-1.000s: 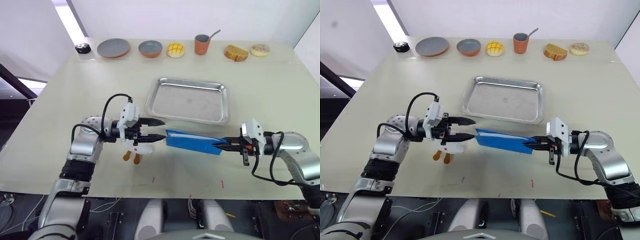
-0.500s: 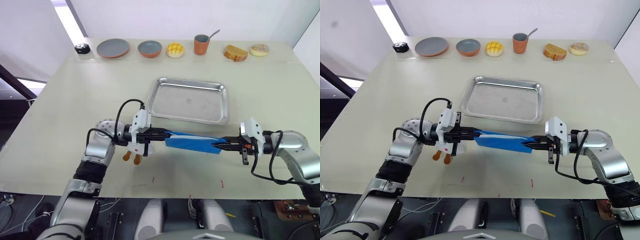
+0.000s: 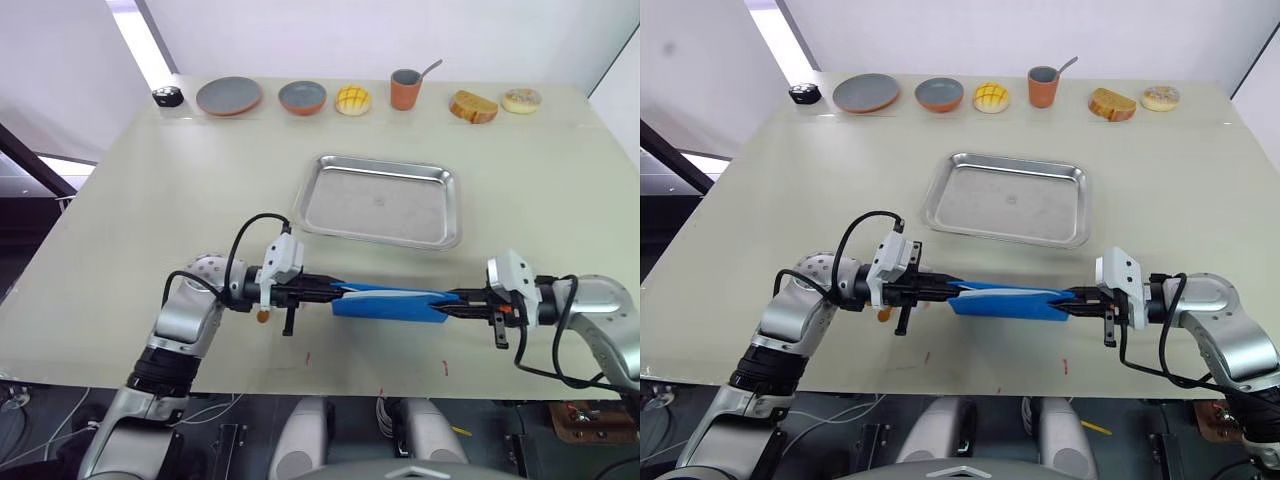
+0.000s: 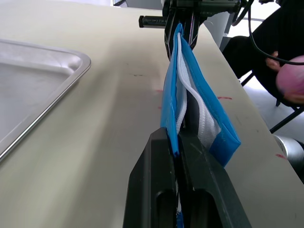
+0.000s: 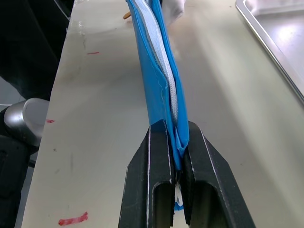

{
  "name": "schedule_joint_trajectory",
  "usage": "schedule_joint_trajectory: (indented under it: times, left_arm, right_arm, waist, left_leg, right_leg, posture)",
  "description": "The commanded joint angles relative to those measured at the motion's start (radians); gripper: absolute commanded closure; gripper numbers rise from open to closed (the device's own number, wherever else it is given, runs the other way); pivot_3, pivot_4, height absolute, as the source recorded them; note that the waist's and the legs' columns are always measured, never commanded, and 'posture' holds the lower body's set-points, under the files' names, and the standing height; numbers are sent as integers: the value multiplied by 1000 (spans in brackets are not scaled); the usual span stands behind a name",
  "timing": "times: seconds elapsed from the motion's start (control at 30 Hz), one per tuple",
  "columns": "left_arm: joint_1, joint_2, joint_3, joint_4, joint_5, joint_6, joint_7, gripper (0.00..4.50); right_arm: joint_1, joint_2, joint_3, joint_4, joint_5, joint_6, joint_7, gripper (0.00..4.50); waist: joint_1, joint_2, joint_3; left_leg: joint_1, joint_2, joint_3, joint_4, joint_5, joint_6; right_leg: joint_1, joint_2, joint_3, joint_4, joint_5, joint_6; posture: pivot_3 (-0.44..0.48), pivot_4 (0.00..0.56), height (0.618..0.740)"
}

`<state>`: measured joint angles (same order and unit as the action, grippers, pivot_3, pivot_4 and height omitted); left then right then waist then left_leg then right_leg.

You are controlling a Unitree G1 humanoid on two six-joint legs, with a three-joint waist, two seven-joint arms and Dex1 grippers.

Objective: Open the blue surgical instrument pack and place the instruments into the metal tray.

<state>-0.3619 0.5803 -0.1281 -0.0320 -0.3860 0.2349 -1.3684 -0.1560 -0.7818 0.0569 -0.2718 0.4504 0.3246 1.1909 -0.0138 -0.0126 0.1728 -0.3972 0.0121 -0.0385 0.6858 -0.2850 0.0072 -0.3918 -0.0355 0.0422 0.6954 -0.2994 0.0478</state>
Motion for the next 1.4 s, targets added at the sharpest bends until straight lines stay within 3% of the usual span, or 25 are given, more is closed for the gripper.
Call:
schedule_joint_trajectory:
  times: [0.03,0.47,0.5,0.57,0.63,0.8,0.9,0.97,1.03,1.4]
  left_arm:
    - [-15,3,14,-43,-31,-9,0,4424]
    - [-25,-26,-22,38,15,-41,16,4424]
    - [-26,-26,-23,41,15,-42,15,4500]
    - [-27,-28,-25,50,16,-48,15,4500]
    - [-28,-30,-27,57,15,-53,16,4500]
    - [-24,-33,-28,67,15,-65,21,4500]
    - [-20,-34,-27,66,12,-66,26,4500]
    - [-21,-31,-28,65,11,-63,27,4500]
    - [-26,-31,-29,66,12,-59,29,4500]
    - [-87,-55,-43,110,62,-45,105,4500]
  right_arm:
    - [6,-12,-15,-23,-5,-2,-9,4500]
    - [-14,-4,-3,5,6,45,-12,4500]
    - [-15,-7,-5,1,15,54,-9,3765]
    - [-9,-6,-46,-35,50,93,-43,3224]
    - [8,-33,-129,-101,166,208,-65,2232]
    - [-23,-51,-295,-129,377,378,-139,2232]
    - [-63,-45,-312,-139,464,467,-186,3021]
    - [-69,-37,-252,-163,441,485,-211,3926]
    - [-54,-46,-188,-182,394,480,-207,4463]
    - [109,-140,-12,-271,238,399,-106,4463]
  waist:
    - [0,0,0]
    - [0,0,0]
    - [0,0,0]
    - [2,0,0]
    - [4,0,0]
    - [3,0,0]
    - [2,0,0]
    - [4,0,0]
    - [3,0,0]
    - [3,0,0]
  left_leg:
    - [0,0,0,0,0,0]
    - [0,0,0,0,0,0]
    - [0,0,0,0,0,0]
    - [0,0,0,0,0,0]
    - [0,0,0,0,0,0]
    - [1,-1,0,0,0,0]
    - [1,-1,-1,0,0,0]
    - [0,-1,-1,0,0,0]
    - [0,-1,-2,0,0,0]
    - [0,-1,-2,0,0,0]
  right_leg:
    - [0,0,0,0,0,0]
    - [0,0,0,0,0,0]
    - [0,0,0,0,0,0]
    - [0,0,0,0,0,0]
    - [0,-1,0,0,0,0]
    - [1,-1,0,-1,0,0]
    - [2,-1,-1,0,0,0]
    - [2,-1,-1,-1,0,0]
    - [2,-1,-2,-1,0,0]
    - [2,0,-2,-1,0,0]
  posture:
    - [0,150,740]
    - [0,150,740]
    - [0,150,740]
    - [0,150,740]
    - [0,150,740]
    - [0,150,740]
    - [0,150,740]
    - [0,150,740]
    - [0,150,740]
    - [0,150,740]
